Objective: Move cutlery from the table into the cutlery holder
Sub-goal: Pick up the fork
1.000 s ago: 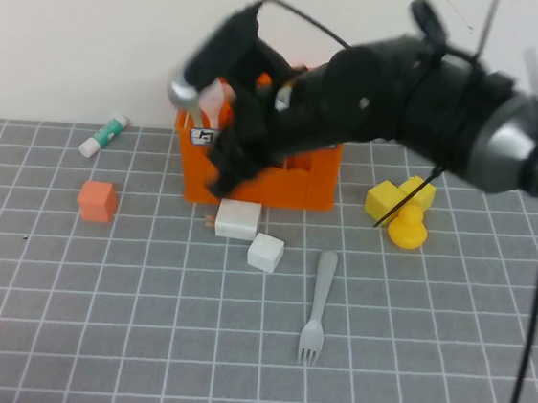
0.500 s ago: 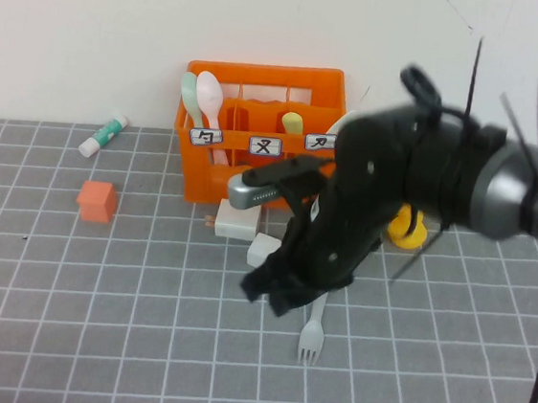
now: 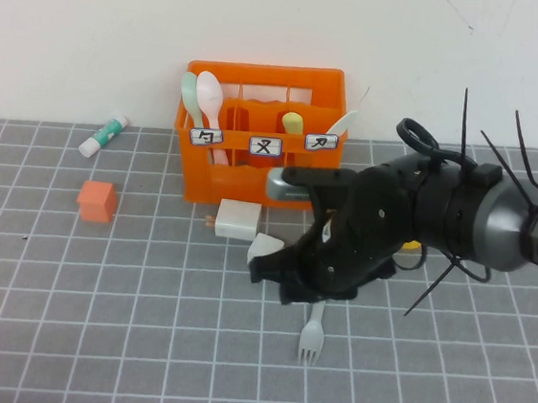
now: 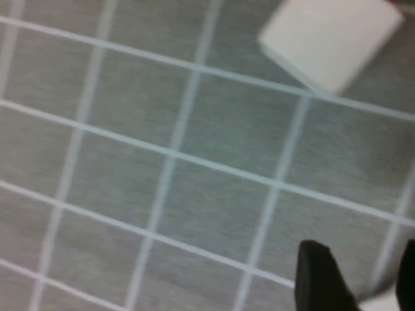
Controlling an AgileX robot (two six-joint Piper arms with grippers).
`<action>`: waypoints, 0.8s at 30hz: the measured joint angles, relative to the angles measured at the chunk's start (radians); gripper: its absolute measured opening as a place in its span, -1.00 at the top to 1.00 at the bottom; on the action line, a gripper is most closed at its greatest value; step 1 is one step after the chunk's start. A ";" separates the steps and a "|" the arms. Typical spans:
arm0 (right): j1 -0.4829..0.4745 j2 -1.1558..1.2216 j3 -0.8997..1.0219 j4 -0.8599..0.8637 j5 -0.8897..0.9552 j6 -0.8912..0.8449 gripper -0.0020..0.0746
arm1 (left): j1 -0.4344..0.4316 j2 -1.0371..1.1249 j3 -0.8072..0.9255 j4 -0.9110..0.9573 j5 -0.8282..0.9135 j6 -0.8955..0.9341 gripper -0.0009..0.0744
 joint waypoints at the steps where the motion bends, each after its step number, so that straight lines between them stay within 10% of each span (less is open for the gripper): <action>1: -0.004 0.005 0.000 -0.007 0.014 0.014 0.26 | 0.000 0.000 0.000 0.000 0.000 0.000 0.98; 24: -0.043 0.076 -0.011 -0.062 0.045 0.001 0.28 | 0.000 0.000 0.000 0.000 0.000 -0.002 0.98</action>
